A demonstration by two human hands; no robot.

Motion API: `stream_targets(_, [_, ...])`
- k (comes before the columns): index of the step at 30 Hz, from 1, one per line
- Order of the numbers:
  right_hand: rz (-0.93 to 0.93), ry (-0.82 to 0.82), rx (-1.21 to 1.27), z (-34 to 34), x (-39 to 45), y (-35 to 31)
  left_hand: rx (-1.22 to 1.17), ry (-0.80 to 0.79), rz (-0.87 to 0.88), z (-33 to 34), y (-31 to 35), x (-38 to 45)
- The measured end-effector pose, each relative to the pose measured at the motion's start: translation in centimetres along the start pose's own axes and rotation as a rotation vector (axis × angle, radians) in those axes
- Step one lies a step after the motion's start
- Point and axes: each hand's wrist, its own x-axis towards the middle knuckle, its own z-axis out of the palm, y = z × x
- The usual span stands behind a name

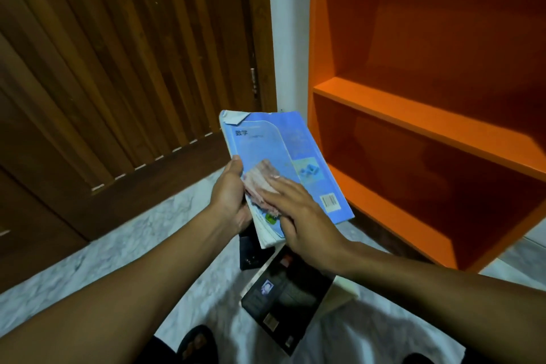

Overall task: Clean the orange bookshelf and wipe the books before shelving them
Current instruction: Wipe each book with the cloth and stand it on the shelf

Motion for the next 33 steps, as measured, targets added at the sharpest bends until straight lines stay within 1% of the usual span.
stream_targets(3, [-0.117,-0.117,0.037,0.1,-1.3,0.5,-0.013,0.074,0.023,-1.5,1.3,0.3])
stream_targets(6, [-0.252,-0.27,-0.017,-0.3,-2.2,1.8,0.022,0.127,0.144,-3.0,2.7,0.4])
stream_targets(8, [-0.282,-0.376,-0.054,-0.8,-2.5,2.4,0.054,0.166,0.218,-3.6,3.3,0.2])
stream_targets(9, [-0.245,-0.411,-0.049,-1.1,-2.5,2.7,0.075,0.179,0.243,-3.8,3.6,-0.1])
stream_targets(10, [-0.158,-0.441,-0.027,-1.5,-2.4,3.1,0.105,0.199,0.264,-4.0,3.7,-0.3])
stream_targets(12, [0.102,-0.486,0.025,-2.6,-2.2,4.0,0.156,0.221,0.301,-4.2,4.1,-0.5])
stream_targets(13, [0.245,-0.49,0.038,-3.1,-2.1,4.5,0.179,0.224,0.318,-4.4,4.3,-0.6])
stream_targets(14, [0.378,-0.461,0.067,-3.6,-1.9,5.0,0.198,0.217,0.331,-4.5,4.4,-0.5])
stream_targets(15, [0.521,-0.383,0.117,-4.0,-1.8,5.8,0.204,0.209,0.335,-4.4,4.6,-0.6])
stream_targets(17, [0.801,-0.18,0.342,-4.6,-1.4,6.5,0.205,0.195,0.309,-4.5,4.6,-0.5])
stream_targets(18, [0.87,-0.099,0.486,-4.9,-1.1,6.6,0.213,0.187,0.286,-4.6,4.6,-0.3])
stream_targets(19, [0.886,-0.047,0.631,-5.1,-0.6,6.7,0.215,0.171,0.261,-4.6,4.4,-0.2])
stream_targets(21, [0.864,-0.028,0.866,-5.8,0.1,6.0,0.242,0.151,0.225,-4.2,3.9,0.0])
stream_targets(22, [0.849,-0.044,0.94,-6.1,0.4,5.4,0.265,0.142,0.22,-3.8,3.6,-0.1])
stream_targets(23, [0.833,-0.061,0.958,-6.4,0.5,4.5,0.297,0.123,0.222,-3.3,3.3,-0.3])
stream_targets(25, [0.761,-0.08,0.889,-6.7,0.2,3.3,0.434,0.113,0.247,-2.5,2.7,-0.8])
stream_targets(26, [0.725,-0.095,0.855,-6.8,0.0,2.6,0.535,0.14,0.276,-2.3,2.4,-1.0])
stream_targets(27, [0.696,-0.104,0.839,-6.7,-0.2,2.3,0.667,0.173,0.314,-2.3,2.2,-0.9])
stream_targets(29, [0.661,-0.076,0.814,-6.3,-0.1,1.9,1.076,0.269,0.39,-2.7,1.8,-0.7])
stream_targets(30, [0.652,-0.063,0.777,-6.0,0.1,1.7,1.211,0.307,0.426,-2.7,1.7,-0.7])
stream_targets(31, [0.631,-0.057,0.698,-5.6,0.2,1.8,1.24,0.302,0.452,-2.3,1.6,-0.7])
stream_targets(32, [0.583,-0.062,0.593,-5.1,0.3,1.8,1.195,0.256,0.424,-1.6,1.4,-1.1])
stream_targets(33, [0.516,-0.072,0.478,-4.7,0.3,1.7,1.096,0.196,0.342,-0.6,1.1,-1.4])
